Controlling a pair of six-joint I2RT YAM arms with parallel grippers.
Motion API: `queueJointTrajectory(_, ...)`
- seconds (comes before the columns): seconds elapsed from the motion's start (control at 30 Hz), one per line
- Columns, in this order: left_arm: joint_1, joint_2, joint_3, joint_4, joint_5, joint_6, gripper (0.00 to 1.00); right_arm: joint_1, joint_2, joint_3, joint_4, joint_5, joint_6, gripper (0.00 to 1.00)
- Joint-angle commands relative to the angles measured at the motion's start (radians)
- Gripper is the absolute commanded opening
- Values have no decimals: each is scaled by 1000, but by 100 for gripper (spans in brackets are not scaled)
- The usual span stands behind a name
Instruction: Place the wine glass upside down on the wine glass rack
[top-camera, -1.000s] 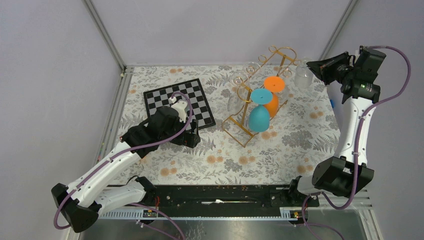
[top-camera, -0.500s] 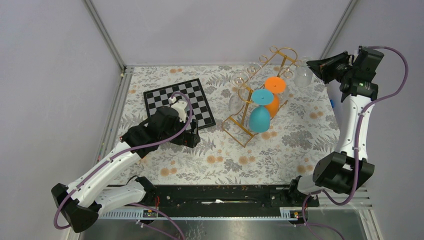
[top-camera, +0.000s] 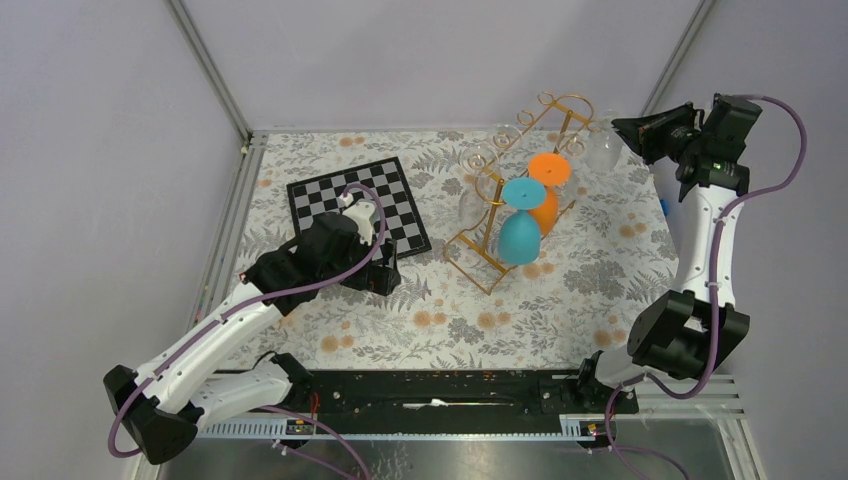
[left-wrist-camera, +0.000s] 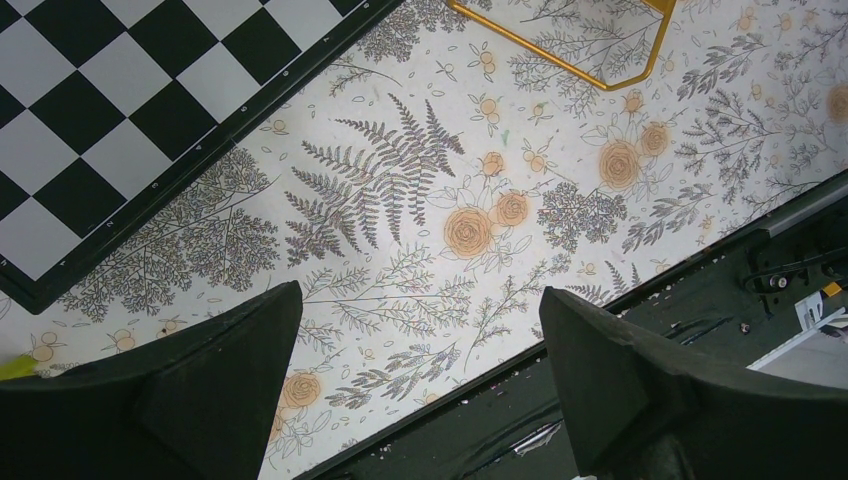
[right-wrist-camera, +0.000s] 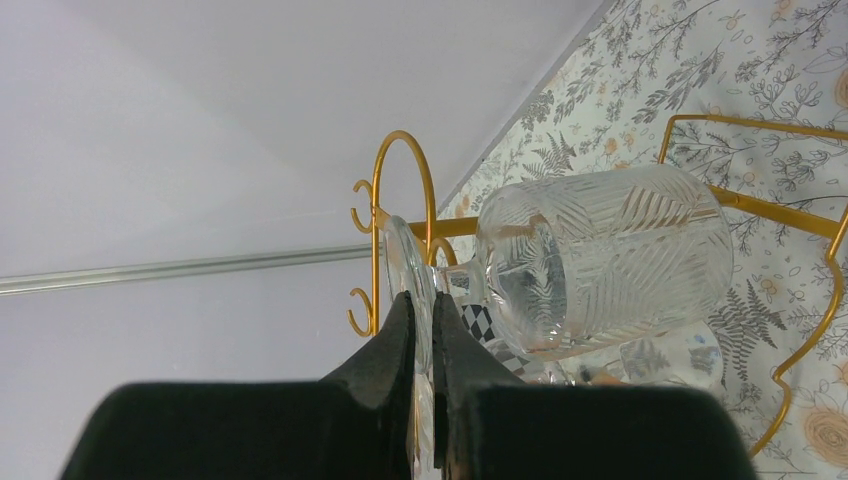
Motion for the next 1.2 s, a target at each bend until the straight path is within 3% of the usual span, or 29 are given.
queueJointTrajectory(0.0,5,0,9,34,-17,-1,99,1,-2,15,115,-58,39,0)
queueJointTrajectory(1.17,5,16,4,40,-11,-10,99,60,7,4,123,-22,30,0)
